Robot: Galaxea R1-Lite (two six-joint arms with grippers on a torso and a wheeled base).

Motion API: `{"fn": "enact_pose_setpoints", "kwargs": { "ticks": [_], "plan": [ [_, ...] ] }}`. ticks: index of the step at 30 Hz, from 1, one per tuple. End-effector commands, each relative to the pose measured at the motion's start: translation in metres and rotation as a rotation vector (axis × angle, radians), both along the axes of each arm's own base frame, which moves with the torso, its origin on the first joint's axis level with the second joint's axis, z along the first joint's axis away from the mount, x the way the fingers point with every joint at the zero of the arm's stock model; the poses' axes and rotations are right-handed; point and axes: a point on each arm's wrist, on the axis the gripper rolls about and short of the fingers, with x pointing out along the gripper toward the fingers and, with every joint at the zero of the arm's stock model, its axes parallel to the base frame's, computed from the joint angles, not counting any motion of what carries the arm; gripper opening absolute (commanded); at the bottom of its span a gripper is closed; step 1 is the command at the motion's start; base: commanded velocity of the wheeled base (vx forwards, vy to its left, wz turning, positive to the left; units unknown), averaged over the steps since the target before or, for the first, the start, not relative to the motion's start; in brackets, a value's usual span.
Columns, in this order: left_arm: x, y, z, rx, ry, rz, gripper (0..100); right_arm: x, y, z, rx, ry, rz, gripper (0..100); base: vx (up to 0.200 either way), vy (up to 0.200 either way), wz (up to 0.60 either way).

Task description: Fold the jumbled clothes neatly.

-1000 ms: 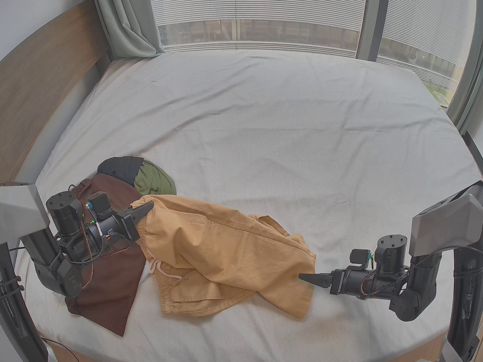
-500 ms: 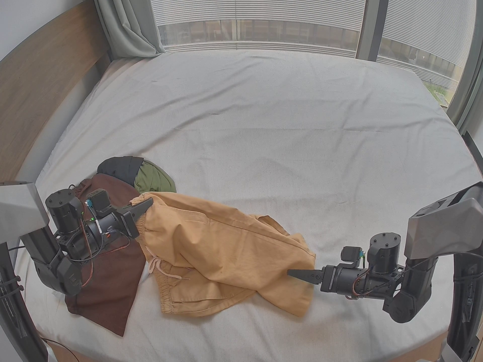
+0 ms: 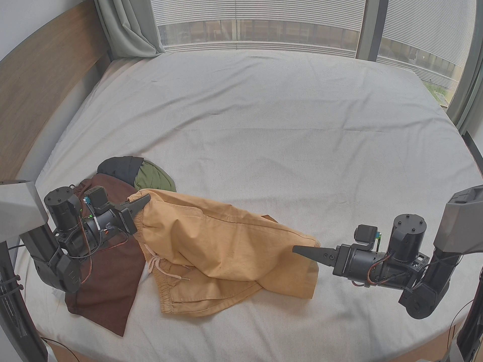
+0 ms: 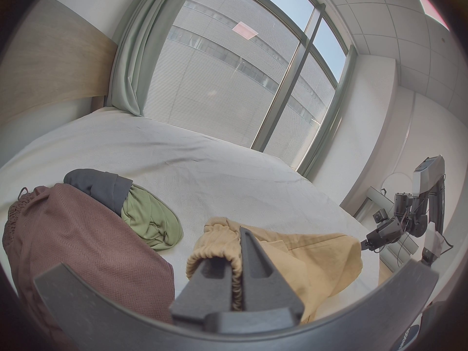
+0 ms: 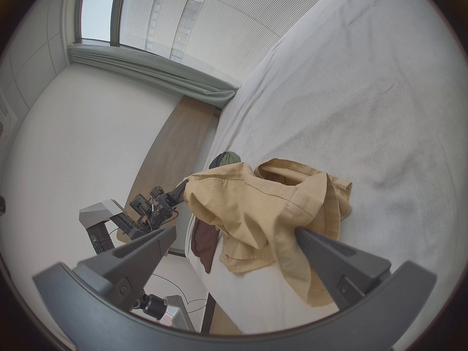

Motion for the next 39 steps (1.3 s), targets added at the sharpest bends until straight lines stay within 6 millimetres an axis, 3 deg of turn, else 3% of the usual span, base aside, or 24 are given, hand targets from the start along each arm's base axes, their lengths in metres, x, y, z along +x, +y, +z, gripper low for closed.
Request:
{"fn": "enact_pose_setpoints", "kwargs": {
  "ticks": [1,16,28,39],
  "plan": [
    [0.000,0.001,0.000,0.000,0.000,0.002,0,-0.002,-0.001,0.009,0.012,-0.027,0.000,100,0.000,0.000,0.00],
    [0.000,0.001,-0.001,0.000,0.003,0.002,0,-0.003,-0.015,0.025,0.037,-0.076,-0.009,100,0.000,0.000,0.00],
    [0.000,0.000,-0.001,0.001,0.002,-0.002,0,0.015,-0.010,-0.002,0.008,-0.016,-0.023,100,0.000,0.000,0.00],
    [-0.001,0.000,-0.001,0.001,0.004,-0.003,0,0.025,-0.005,-0.004,0.023,-0.025,-0.027,100,0.000,0.000,0.00]
  ]
}}
